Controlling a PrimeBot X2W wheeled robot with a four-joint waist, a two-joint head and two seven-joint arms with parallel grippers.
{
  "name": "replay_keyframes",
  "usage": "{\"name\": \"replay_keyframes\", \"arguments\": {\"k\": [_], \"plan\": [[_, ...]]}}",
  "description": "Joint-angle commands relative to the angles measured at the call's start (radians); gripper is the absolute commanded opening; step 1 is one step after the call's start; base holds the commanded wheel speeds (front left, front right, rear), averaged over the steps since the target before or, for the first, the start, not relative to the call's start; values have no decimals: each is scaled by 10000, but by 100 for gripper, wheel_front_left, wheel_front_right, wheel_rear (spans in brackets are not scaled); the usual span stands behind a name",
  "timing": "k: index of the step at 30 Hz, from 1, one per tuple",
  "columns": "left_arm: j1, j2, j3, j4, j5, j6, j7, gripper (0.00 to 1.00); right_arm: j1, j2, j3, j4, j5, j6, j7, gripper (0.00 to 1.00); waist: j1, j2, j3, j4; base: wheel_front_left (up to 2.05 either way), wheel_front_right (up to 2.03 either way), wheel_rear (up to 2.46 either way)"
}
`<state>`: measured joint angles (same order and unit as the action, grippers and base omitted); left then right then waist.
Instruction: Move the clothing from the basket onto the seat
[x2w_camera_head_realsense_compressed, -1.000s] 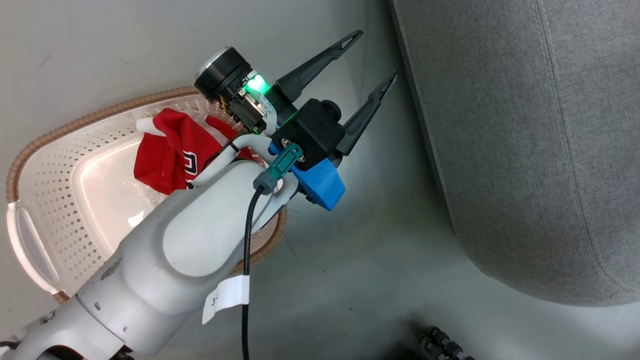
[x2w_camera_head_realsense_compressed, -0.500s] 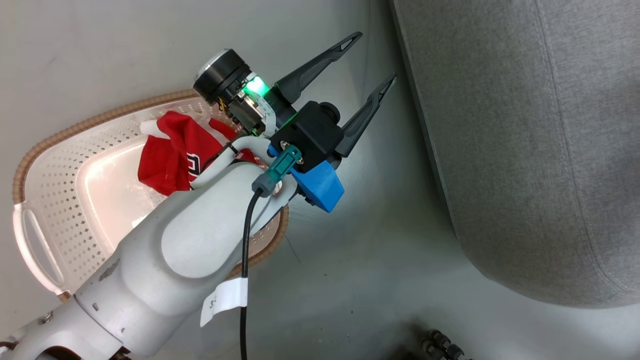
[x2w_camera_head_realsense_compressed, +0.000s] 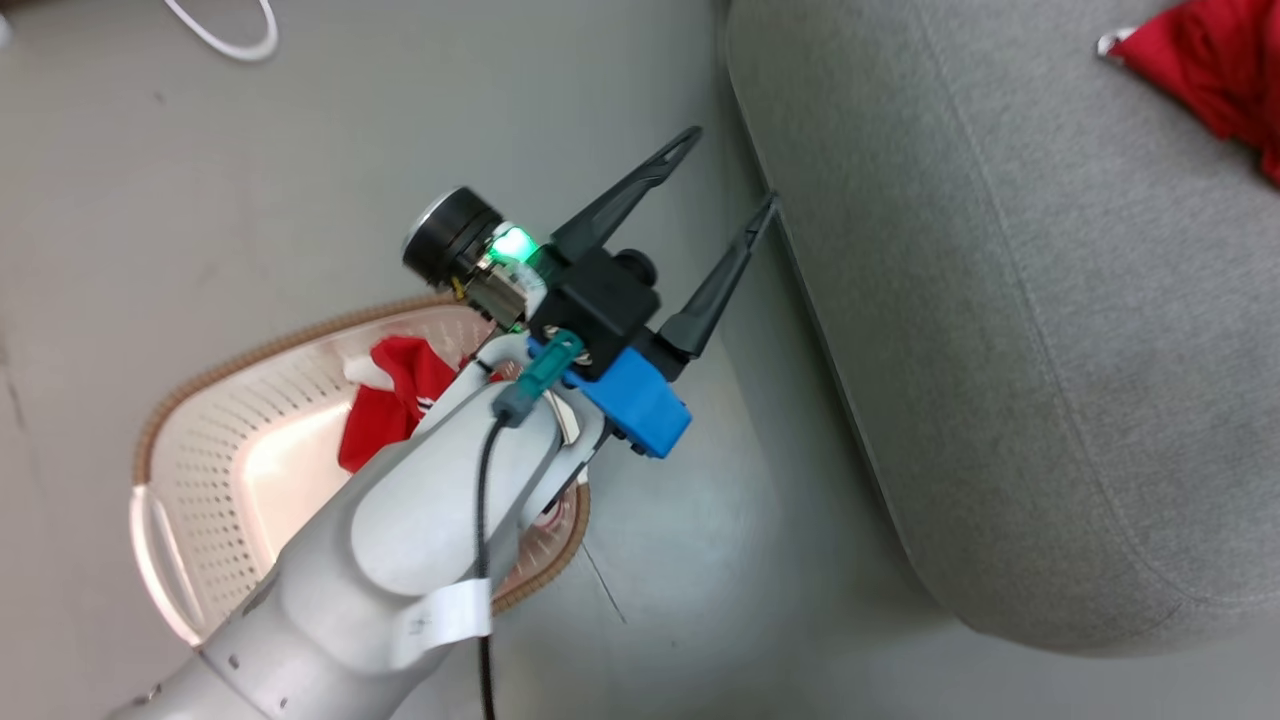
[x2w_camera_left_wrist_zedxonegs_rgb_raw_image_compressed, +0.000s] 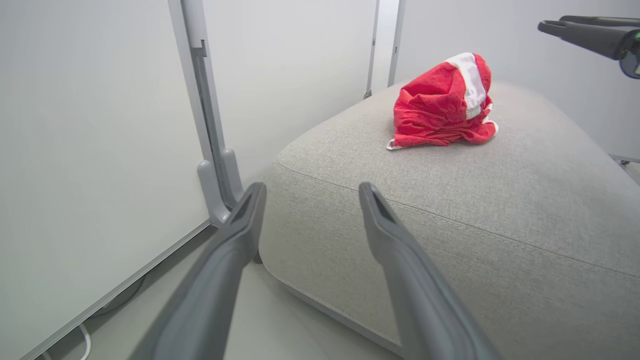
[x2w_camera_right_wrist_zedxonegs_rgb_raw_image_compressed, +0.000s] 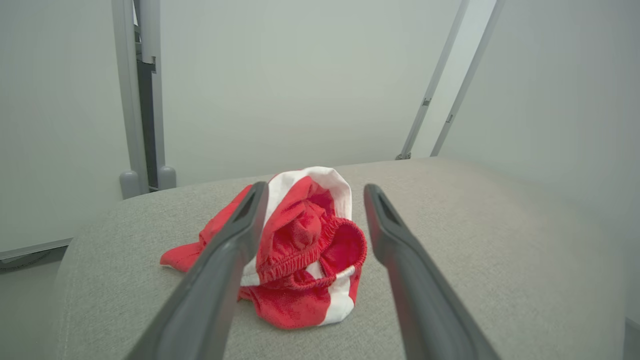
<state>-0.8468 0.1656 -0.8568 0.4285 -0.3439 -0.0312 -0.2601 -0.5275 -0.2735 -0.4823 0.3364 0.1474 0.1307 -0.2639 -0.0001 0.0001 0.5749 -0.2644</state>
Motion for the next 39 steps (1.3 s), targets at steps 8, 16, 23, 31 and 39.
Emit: {"name": "replay_keyframes", "arguments": {"k": [8,16,23,31,39], "plan": [[2080,55,2013,-998,47,521,-62,100,1508,125,1538,-1797,-360,1,-8,100,1,-1,-2698,960,0,0,0],[3652,3,3876,-1585,469,513,-62,100,2230,475,2744,-2178,-239,1,-8,100,1,-1,-3695,1882,0,0,0],[4854,-257,5535,-1874,908,295,-63,100,2712,927,3806,-2230,-61,1,-8,100,1,-1,-4275,2609,0,0,0],[6036,-640,7053,-2071,1395,-141,-62,100,3206,1418,4329,-1845,198,1,-8,100,1,-1,-4683,3148,0,0,0],[6682,-955,7656,-1895,1812,-589,-64,100,3722,1737,4454,-1168,234,1,-10,100,1,-1,-4881,3456,0,0,0]]}}
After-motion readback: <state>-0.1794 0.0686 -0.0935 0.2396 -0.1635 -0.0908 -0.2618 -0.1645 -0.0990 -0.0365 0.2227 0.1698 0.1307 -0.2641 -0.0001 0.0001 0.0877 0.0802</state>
